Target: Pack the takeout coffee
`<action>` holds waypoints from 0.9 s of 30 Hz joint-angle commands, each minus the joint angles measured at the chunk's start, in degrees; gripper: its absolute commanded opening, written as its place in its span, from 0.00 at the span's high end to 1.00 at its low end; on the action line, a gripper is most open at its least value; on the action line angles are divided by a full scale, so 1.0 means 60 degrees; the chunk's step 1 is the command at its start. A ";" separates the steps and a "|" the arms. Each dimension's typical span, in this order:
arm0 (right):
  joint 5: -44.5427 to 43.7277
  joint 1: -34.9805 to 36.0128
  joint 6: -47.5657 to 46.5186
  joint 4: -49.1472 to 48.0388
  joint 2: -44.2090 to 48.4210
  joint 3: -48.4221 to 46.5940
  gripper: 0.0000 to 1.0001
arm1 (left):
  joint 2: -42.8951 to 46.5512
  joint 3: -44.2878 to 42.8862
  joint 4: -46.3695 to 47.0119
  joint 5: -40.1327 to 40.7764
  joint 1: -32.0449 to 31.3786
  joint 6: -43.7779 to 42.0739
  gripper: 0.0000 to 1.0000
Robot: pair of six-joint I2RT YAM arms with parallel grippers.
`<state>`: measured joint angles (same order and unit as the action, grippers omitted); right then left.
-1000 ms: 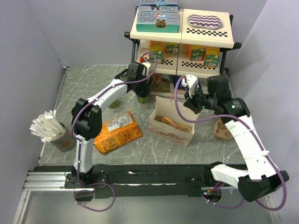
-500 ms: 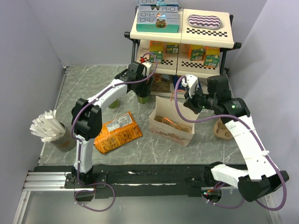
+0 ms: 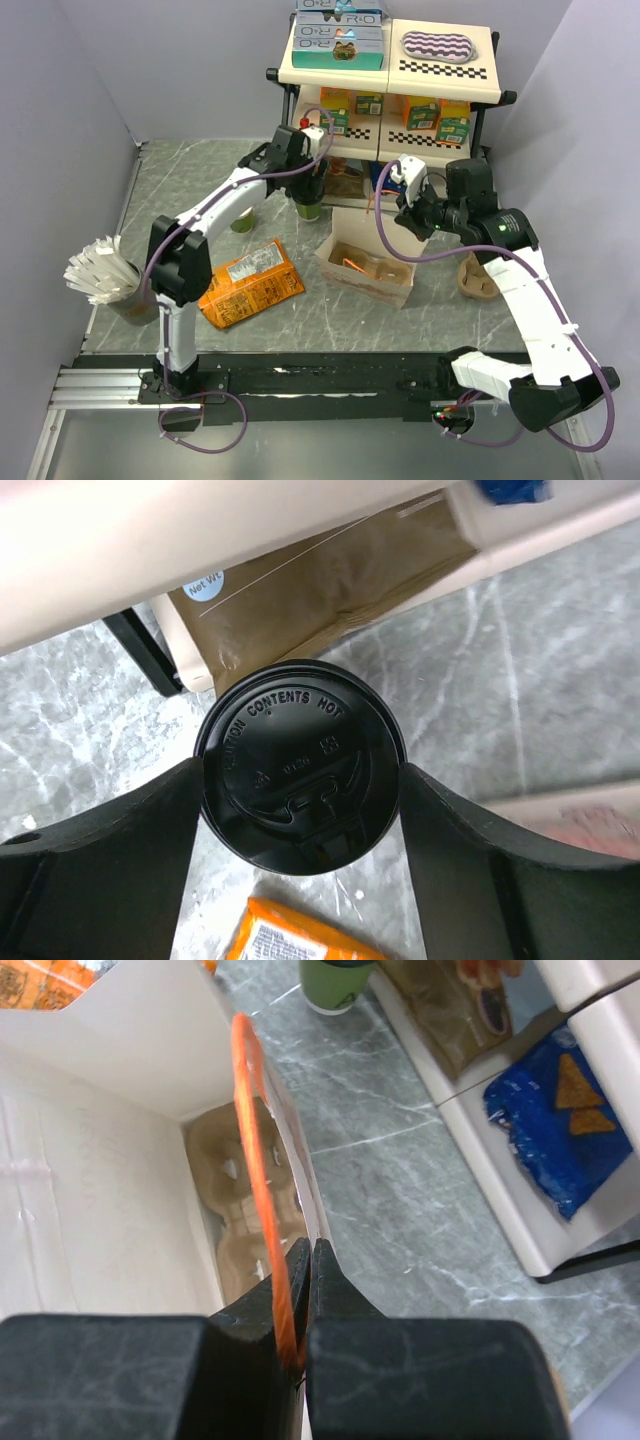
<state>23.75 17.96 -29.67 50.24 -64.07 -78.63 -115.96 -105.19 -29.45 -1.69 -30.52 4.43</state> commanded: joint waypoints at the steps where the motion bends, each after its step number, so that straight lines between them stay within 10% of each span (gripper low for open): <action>1: -0.0252 -0.0092 -0.0079 -0.0053 0.0117 -0.0664 1.00 | 0.1600 -0.0035 -0.0247 -0.0712 -0.0025 -0.0502 0.99; 20: -0.0794 0.0084 -0.0285 0.0313 0.0162 -0.0825 1.00 | 0.8074 0.3555 0.1417 -0.6978 0.0913 -0.2540 0.99; 27: -0.0443 0.0098 0.0126 0.0313 -0.0117 -0.1119 1.00 | 0.7886 0.3615 0.2432 -0.7672 0.0284 -0.2173 0.99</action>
<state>19.73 18.13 -31.07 52.38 -64.12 -82.54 -67.42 -83.83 -22.17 -42.22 -26.85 -9.23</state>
